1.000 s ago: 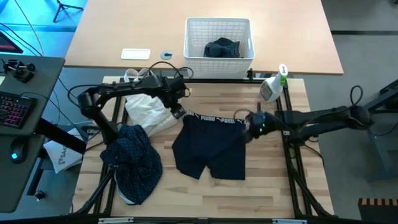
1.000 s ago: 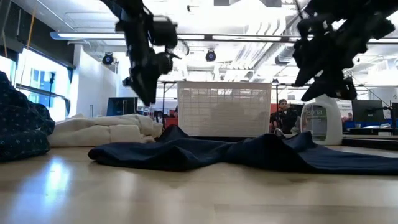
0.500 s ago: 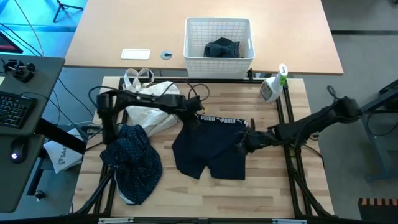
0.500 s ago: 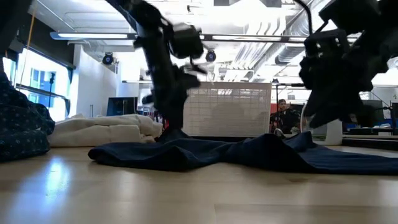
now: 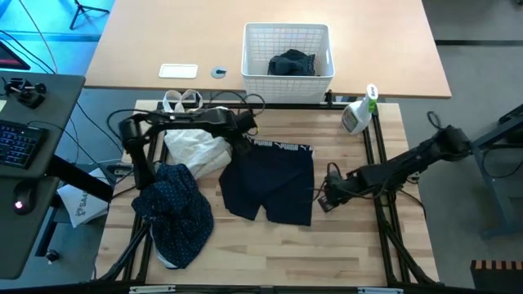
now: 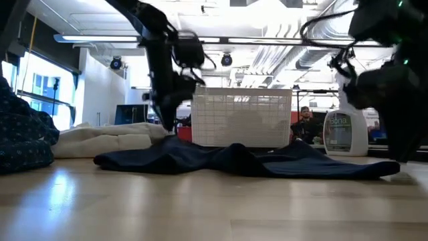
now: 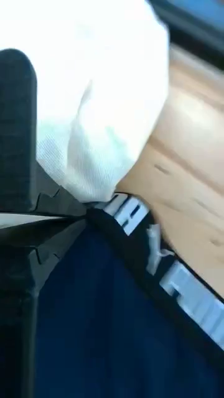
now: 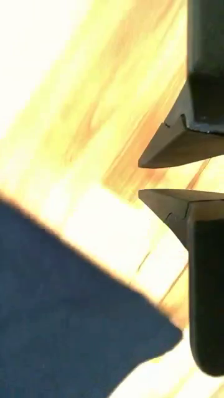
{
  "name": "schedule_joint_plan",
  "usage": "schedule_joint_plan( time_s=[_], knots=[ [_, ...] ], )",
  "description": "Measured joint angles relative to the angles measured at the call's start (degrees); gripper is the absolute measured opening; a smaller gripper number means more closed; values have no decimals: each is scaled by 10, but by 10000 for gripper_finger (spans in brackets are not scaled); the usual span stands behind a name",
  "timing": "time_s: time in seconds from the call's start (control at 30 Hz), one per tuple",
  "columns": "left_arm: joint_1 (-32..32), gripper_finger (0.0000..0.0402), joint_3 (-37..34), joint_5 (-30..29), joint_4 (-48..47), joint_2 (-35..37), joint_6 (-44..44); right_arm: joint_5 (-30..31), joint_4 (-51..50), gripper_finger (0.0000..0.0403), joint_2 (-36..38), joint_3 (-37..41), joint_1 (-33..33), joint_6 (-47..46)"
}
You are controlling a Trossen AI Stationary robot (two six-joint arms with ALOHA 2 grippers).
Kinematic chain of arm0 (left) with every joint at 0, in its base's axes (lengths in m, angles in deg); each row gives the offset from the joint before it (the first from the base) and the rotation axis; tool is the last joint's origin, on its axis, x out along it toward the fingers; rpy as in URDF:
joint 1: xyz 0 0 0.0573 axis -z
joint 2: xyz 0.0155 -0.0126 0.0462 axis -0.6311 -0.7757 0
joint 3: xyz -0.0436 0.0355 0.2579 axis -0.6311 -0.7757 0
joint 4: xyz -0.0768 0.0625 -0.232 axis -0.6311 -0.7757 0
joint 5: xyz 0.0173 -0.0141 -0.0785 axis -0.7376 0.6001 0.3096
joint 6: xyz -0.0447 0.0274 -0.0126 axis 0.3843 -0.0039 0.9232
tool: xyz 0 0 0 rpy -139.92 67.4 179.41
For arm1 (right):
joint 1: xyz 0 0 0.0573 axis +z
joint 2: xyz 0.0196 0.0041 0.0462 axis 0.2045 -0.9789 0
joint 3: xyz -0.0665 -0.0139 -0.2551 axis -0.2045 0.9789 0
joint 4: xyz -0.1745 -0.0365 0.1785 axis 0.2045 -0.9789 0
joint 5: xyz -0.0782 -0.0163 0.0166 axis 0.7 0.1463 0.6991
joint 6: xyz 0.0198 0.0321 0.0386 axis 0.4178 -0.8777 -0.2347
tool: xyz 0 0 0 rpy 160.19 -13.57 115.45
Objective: Fold Laundry from Bin
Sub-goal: Fold the black boxer short
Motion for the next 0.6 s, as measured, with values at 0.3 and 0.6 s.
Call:
schedule_joint_plan(
  time_s=[0.3,0.6],
  knots=[
    [45,0,0,132,0,81,11,16,242,49,-19,-9,5,81],
    [89,0,-46,148,85,-47,35,-31,310,4,-164,-8,22,41]
  ],
)
